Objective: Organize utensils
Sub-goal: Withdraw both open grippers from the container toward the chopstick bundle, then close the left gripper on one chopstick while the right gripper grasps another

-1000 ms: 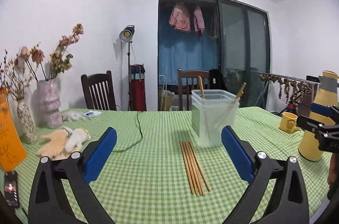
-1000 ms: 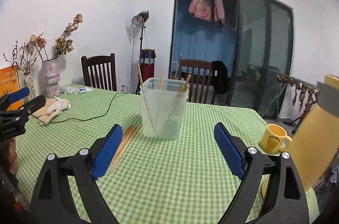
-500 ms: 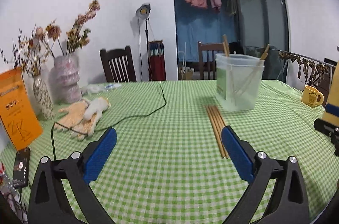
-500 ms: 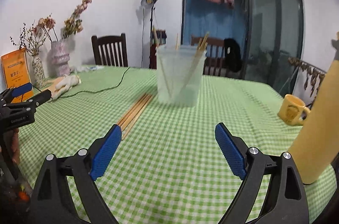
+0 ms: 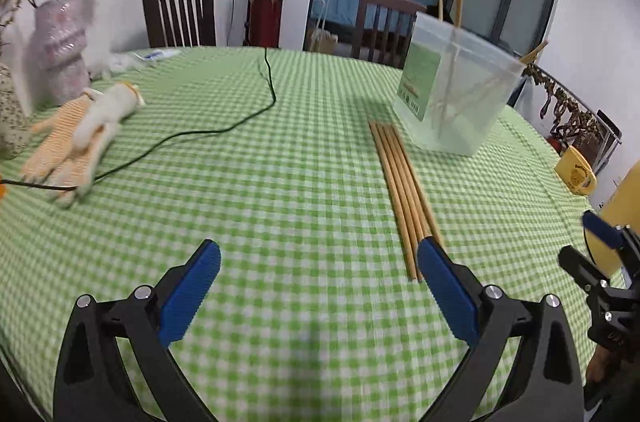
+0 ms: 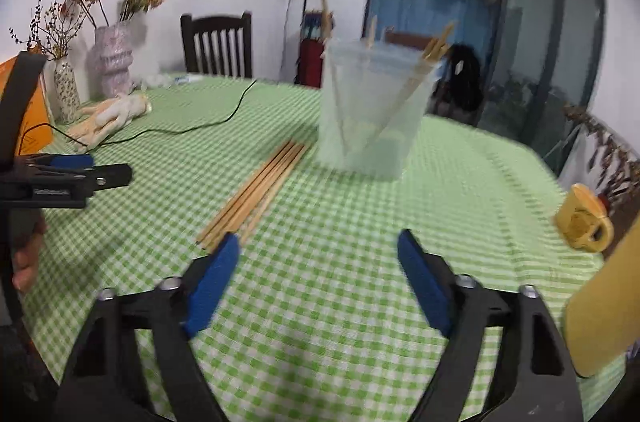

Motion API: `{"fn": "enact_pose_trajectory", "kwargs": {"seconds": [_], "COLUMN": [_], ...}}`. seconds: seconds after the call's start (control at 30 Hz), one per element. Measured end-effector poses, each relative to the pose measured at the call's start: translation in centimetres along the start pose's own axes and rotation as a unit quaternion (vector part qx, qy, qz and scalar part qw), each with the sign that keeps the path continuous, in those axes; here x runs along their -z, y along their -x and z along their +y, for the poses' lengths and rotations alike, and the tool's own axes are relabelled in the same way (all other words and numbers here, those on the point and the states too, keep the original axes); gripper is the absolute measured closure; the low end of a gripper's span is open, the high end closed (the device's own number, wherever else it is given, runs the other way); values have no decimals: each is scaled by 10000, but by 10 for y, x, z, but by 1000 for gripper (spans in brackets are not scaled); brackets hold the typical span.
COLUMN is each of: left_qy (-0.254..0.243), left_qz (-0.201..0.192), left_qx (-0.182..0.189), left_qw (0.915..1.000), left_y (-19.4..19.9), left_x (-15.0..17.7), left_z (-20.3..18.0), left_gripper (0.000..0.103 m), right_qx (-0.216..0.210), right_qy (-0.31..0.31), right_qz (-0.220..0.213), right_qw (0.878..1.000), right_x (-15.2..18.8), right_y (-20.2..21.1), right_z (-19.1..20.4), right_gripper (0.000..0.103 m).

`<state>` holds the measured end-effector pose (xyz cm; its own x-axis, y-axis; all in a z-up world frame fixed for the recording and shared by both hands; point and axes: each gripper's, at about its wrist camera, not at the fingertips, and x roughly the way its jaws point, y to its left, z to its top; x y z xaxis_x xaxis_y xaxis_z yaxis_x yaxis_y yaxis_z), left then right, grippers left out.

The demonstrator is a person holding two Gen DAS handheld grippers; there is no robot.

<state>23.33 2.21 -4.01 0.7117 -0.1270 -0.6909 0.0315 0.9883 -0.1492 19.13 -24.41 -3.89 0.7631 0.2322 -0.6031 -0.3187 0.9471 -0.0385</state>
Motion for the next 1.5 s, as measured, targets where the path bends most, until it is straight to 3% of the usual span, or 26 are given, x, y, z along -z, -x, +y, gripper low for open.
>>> {"fn": "enact_pose_trajectory", "kwargs": {"seconds": [0.17,0.33,0.53,0.63,0.77,0.9,1.03,1.37,1.5], "left_qy": [-480,-628,-557,-741,-874,-875,-893,-951,-812], "left_qz": [181,435,669,756,936,1014,1052,1055,1154], "left_qx": [94,204,430,398,628,593,459,271,304], "left_qw": [9986,9969,9953,9936,9898,9892,9894,9895,9895], "left_y": [-25,-41,-53,-61,-73,-82,-87,-92,-93], "left_x": [2,4,3,3,2,1,1,1,-2], "left_z": [-17,-20,-22,-32,-50,-58,-61,-69,-67], "left_gripper": [10,25,35,35,36,51,56,57,57], "right_qx": [-312,-568,-505,-606,-379,-210,-106,-151,-465], "right_qy": [-308,-310,7,-17,209,91,-72,-137,-419], "right_qz": [712,1129,1307,1394,1392,1380,1322,1310,1090], "right_qw": [9965,9915,9901,9884,9893,9902,9911,9912,9921], "right_x": [-8,-11,-8,-6,-1,2,5,20,16], "right_y": [-48,-81,-99,-102,-96,-89,-80,-69,-61], "right_z": [5,24,36,35,30,9,-9,-17,-23], "right_gripper": [61,71,75,81,96,97,97,97,97]}}
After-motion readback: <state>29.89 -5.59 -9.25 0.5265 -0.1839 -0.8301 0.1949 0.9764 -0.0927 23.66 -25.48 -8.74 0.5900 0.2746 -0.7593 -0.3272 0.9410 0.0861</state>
